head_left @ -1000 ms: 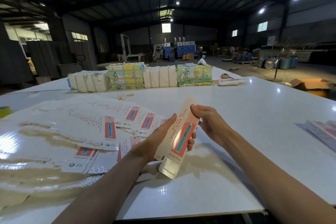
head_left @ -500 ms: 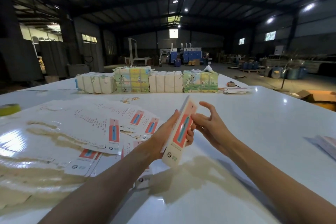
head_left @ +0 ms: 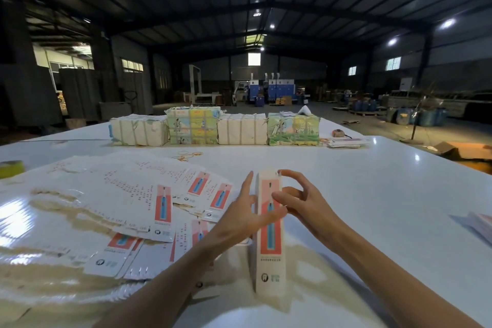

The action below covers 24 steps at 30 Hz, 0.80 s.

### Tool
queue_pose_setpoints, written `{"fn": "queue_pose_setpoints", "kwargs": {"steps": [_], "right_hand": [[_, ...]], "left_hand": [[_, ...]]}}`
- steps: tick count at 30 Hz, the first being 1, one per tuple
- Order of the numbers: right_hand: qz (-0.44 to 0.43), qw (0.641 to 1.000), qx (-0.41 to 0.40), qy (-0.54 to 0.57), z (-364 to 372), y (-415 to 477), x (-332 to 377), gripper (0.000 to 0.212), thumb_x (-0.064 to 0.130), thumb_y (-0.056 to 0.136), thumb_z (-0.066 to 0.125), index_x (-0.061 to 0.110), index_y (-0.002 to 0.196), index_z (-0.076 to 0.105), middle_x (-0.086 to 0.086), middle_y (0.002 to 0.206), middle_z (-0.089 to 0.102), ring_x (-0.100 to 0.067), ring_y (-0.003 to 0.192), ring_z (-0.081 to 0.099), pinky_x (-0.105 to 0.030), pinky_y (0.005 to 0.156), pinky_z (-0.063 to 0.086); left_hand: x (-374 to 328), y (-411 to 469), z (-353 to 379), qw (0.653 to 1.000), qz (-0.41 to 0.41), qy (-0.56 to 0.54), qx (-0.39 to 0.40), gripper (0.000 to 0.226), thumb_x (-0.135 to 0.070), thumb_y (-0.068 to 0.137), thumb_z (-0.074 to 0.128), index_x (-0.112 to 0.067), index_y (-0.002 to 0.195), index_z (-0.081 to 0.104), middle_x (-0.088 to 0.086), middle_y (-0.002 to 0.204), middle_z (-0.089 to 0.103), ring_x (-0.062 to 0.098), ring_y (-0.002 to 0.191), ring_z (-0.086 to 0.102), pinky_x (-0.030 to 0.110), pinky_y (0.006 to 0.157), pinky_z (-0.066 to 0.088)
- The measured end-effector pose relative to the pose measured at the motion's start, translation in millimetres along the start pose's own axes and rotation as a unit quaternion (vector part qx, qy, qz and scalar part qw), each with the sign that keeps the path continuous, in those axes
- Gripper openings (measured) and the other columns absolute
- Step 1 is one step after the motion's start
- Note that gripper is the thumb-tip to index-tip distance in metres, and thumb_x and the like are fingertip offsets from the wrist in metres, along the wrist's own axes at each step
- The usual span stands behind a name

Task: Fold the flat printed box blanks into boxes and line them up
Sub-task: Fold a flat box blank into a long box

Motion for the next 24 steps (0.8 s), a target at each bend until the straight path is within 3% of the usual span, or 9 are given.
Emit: {"fn": "queue_pose_setpoints", "kwargs": {"steps": [4,7,11,14,17,21,24], "right_hand": [[-0.014,0.999,-0.009,-0.034,6.4,-0.5,-1.7,0.05,0.033,0.095,0.076,0.035,0.139,0.052,-0.007,0.102,0.08,-0.027,0.101,0.078,-0.039,0.088,0.065],[-0.031,0.997,-0.025,-0.066,8.9,-3.6,2.7,0.056,0.045,0.088,0.078,0.04,0.137,0.054,0.002,0.102,0.08,-0.021,0.099,0.078,-0.031,0.086,0.065],[-0.054,0.994,-0.038,-0.092,12.0,-5.3,8.2,0.05,0.048,0.087,0.077,0.042,0.134,0.061,0.008,0.1,0.079,-0.018,0.096,0.078,-0.022,0.076,0.062],[-0.053,0.993,-0.032,-0.105,12.2,-5.5,7.6,0.036,0.042,0.095,0.075,0.033,0.129,0.067,0.006,0.102,0.079,-0.021,0.096,0.078,-0.03,0.083,0.064],[-0.041,0.992,-0.016,-0.12,10.7,-6.1,3.2,0.026,0.037,0.099,0.074,0.024,0.121,0.069,0.006,0.103,0.078,-0.022,0.097,0.078,-0.033,0.085,0.065],[-0.013,0.994,-0.005,-0.109,7.8,-6.7,-3.1,0.029,0.041,0.099,0.072,0.02,0.118,0.068,0.001,0.103,0.078,-0.025,0.095,0.078,-0.038,0.087,0.065],[0.006,0.999,-0.036,-0.019,-0.7,-5.6,-4.8,0.035,0.05,0.101,0.063,0.024,0.125,0.062,-0.009,0.099,0.077,-0.029,0.076,0.074,-0.039,0.077,0.064]], "left_hand": [[-4.5,-3.0,4.8,0.999,0.03,0.017,-0.025,0.114,-0.068,0.064,0.086,-0.076,0.144,0.005,-0.036,0.12,0.05,-0.025,0.104,0.057,0.004,0.057,0.05],[-6.6,-8.5,1.1,0.998,0.03,-0.008,-0.054,0.097,-0.048,0.072,0.087,-0.089,0.123,0.015,-0.033,0.119,0.055,-0.012,0.105,0.066,0.012,0.06,0.057],[-3.3,-12.4,-1.0,0.995,0.03,-0.034,-0.086,0.087,-0.034,0.08,0.086,-0.081,0.123,0.027,-0.019,0.116,0.065,0.015,0.092,0.078,0.031,0.064,0.065],[-2.2,-16.0,-0.2,0.996,0.018,-0.029,-0.086,0.08,-0.038,0.079,0.085,-0.076,0.124,0.031,-0.023,0.103,0.067,0.015,0.09,0.078,0.033,0.066,0.066],[-1.8,-18.3,3.7,0.998,0.009,-0.019,-0.067,0.074,-0.038,0.078,0.082,-0.078,0.116,0.033,-0.028,0.098,0.066,0.011,0.088,0.078,0.025,0.061,0.063],[-2.5,-17.4,6.8,0.998,0.0,-0.009,-0.058,0.071,-0.04,0.076,0.083,-0.056,0.13,0.04,-0.012,0.106,0.069,0.017,0.089,0.079,0.03,0.066,0.065],[-0.2,-16.4,9.1,0.998,-0.021,-0.051,-0.041,0.079,-0.039,0.074,0.088,-0.049,0.137,0.041,-0.003,0.117,0.067,0.018,0.094,0.079,0.032,0.065,0.065]]}}
Point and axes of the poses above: each hand's wrist, its own y-axis towards the middle knuckle, its own z-axis out of the palm, x = y × z, the point moved 9 cm from there along y, towards the middle knuckle
